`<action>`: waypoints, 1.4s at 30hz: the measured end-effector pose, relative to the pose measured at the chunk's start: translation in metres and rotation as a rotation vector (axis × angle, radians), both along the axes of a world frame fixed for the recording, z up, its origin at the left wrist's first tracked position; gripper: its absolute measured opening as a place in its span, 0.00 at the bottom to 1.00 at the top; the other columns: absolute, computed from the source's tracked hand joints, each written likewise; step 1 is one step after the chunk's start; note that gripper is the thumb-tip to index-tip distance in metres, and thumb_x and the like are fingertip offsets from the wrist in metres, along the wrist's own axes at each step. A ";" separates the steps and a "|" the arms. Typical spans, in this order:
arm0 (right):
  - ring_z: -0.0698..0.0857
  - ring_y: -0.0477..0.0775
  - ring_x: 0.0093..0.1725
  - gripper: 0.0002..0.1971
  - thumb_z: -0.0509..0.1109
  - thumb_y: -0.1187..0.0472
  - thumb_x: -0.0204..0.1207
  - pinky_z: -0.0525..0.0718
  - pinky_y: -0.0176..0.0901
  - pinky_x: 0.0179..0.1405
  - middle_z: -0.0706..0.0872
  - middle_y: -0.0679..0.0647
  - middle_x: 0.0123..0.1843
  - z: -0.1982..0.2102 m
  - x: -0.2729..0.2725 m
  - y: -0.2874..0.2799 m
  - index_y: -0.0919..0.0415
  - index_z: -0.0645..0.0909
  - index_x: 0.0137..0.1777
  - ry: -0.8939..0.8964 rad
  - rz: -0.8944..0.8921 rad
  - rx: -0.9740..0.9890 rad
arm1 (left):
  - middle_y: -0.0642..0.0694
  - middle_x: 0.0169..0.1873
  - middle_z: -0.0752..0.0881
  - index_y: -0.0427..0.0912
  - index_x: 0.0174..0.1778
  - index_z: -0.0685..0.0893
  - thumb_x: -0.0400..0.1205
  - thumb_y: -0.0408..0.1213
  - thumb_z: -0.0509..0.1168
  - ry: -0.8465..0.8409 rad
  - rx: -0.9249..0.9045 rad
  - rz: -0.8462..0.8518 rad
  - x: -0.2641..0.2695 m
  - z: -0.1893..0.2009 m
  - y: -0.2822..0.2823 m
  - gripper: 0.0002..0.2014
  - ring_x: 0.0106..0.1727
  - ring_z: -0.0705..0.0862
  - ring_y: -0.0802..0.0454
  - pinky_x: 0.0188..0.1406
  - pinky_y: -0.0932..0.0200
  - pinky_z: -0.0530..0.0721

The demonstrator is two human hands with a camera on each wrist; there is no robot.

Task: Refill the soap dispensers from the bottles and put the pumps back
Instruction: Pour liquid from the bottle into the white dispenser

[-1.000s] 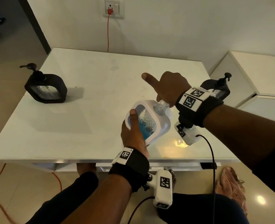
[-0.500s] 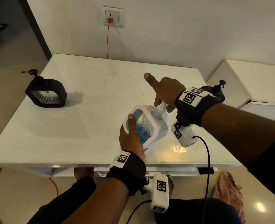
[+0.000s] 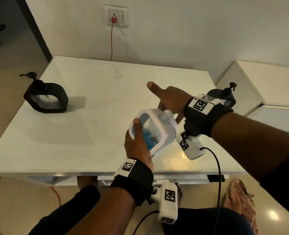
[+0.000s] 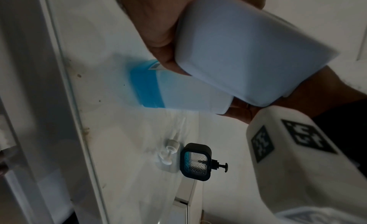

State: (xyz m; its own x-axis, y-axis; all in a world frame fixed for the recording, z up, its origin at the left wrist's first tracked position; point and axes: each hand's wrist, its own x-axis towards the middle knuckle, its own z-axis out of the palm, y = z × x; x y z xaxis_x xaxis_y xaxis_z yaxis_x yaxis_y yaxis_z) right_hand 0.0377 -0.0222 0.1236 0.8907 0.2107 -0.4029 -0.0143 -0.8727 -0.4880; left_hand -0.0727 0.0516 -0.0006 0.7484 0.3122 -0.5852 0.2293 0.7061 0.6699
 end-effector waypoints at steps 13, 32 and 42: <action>0.85 0.57 0.35 0.49 0.46 0.22 0.79 0.89 0.58 0.52 0.91 0.59 0.42 -0.010 0.005 0.001 0.68 0.90 0.50 -0.094 0.015 -0.095 | 0.46 0.65 0.90 0.59 0.74 0.81 0.80 0.70 0.66 0.016 0.001 0.011 0.000 -0.002 -0.002 0.29 0.64 0.90 0.40 0.64 0.32 0.90; 0.81 0.54 0.28 0.52 0.42 0.21 0.77 0.88 0.53 0.52 0.89 0.55 0.33 -0.007 0.002 0.003 0.70 0.88 0.42 -0.118 0.097 -0.147 | 0.49 0.60 0.91 0.64 0.59 0.85 0.78 0.74 0.66 -0.021 0.093 0.022 -0.001 -0.014 0.004 0.23 0.63 0.90 0.41 0.66 0.33 0.89; 0.85 0.55 0.29 0.48 0.43 0.21 0.77 0.90 0.55 0.51 0.94 0.56 0.42 -0.018 0.007 0.000 0.65 0.85 0.34 -0.198 0.069 -0.141 | 0.51 0.61 0.91 0.70 0.52 0.86 0.58 0.84 0.66 -0.016 0.202 0.046 0.001 -0.021 0.003 0.32 0.64 0.90 0.42 0.67 0.35 0.89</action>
